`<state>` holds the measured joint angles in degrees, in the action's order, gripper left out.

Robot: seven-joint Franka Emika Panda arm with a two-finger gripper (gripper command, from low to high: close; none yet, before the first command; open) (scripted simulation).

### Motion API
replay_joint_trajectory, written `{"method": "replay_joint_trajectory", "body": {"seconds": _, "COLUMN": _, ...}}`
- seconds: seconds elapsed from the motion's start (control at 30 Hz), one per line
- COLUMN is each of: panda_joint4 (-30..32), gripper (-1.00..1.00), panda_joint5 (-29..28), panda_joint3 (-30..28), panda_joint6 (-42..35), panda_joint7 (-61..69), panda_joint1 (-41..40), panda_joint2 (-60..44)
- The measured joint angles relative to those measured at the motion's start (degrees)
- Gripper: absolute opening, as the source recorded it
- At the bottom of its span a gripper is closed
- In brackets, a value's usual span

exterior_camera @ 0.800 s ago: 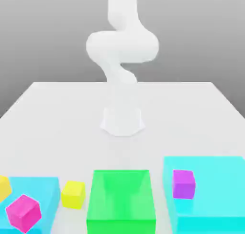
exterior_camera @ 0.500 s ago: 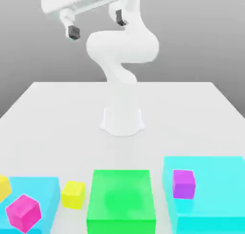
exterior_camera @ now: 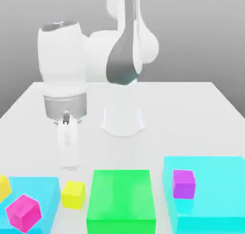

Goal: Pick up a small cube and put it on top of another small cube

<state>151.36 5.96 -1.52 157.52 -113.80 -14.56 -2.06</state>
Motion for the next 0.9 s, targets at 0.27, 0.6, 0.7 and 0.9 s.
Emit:
{"method": "replay_joint_trajectory", "body": {"seconds": 0.27, "panda_joint4": 0.27, "gripper": 0.0, "panda_joint5": -2.19, "panda_joint3": -1.39, "panda_joint6": 11.4, "panda_joint7": -9.47, "panda_joint1": -0.38, "panda_joint2": -15.16}}
{"method": "replay_joint_trajectory", "body": {"seconds": 0.6, "panda_joint4": 0.5, "gripper": -1.0, "panda_joint5": -2.71, "panda_joint3": -1.64, "panda_joint6": 10.56, "panda_joint7": -9.87, "panda_joint1": -0.25, "panda_joint2": -13.93}}
{"method": "replay_joint_trajectory", "body": {"seconds": 0.7, "panda_joint4": 1.62, "gripper": -1.0, "panda_joint5": -3.98, "panda_joint3": -2.47, "panda_joint6": 5.8, "panda_joint7": -10.85, "panda_joint1": 0.29, "panda_joint2": -8.08}}
{"method": "replay_joint_trajectory", "body": {"seconds": 0.9, "panda_joint4": -6.97, "gripper": -1.0, "panda_joint5": -3.8, "panda_joint3": -1.9, "panda_joint6": -5.23, "panda_joint7": 0.08, "panda_joint1": -1.23, "panda_joint2": -5.82}}
